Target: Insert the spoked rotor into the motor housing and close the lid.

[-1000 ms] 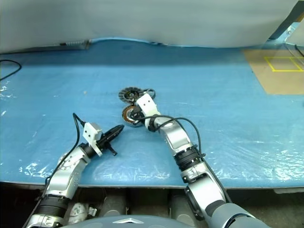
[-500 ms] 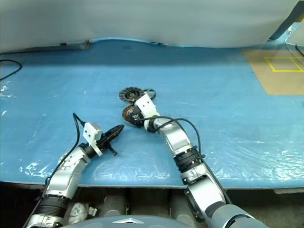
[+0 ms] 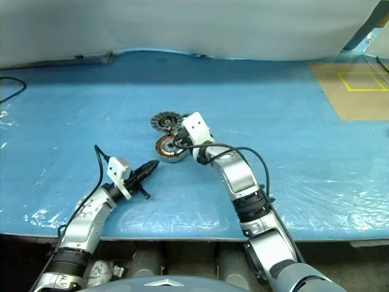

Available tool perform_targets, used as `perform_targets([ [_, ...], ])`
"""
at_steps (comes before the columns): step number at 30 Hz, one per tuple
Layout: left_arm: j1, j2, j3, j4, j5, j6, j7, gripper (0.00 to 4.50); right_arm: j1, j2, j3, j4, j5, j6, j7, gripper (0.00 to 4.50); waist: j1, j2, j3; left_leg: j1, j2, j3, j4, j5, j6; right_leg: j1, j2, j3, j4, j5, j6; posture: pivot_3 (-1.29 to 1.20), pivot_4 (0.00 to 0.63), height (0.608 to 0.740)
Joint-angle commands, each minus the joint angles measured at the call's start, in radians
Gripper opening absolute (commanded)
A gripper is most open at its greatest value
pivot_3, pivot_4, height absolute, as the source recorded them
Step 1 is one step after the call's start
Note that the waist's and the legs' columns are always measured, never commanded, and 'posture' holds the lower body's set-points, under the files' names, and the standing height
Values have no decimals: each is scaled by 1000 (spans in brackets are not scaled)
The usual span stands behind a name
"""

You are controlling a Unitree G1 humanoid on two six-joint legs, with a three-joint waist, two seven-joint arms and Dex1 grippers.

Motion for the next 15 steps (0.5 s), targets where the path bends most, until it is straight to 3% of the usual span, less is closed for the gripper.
perform_targets([
  [1, -4, -2, 4, -5, 0, -26, -3, 0, -20, 15, 28, 18, -17, -39, -3, 39, 0, 0, 0, 0, 0, 0, 0, 0, 0, 0, 0, 0, 0, 0, 0, 0, 150, 740],
  [15, 1, 0, 12, 34, 3, -63, -3, 0, -69, 43, 72, 152, -62, -116, 11, 39, 0, 0, 0, 0, 0, 0, 0, 0, 0, 0, 0, 0, 0, 0, 0, 0, 150, 740],
])
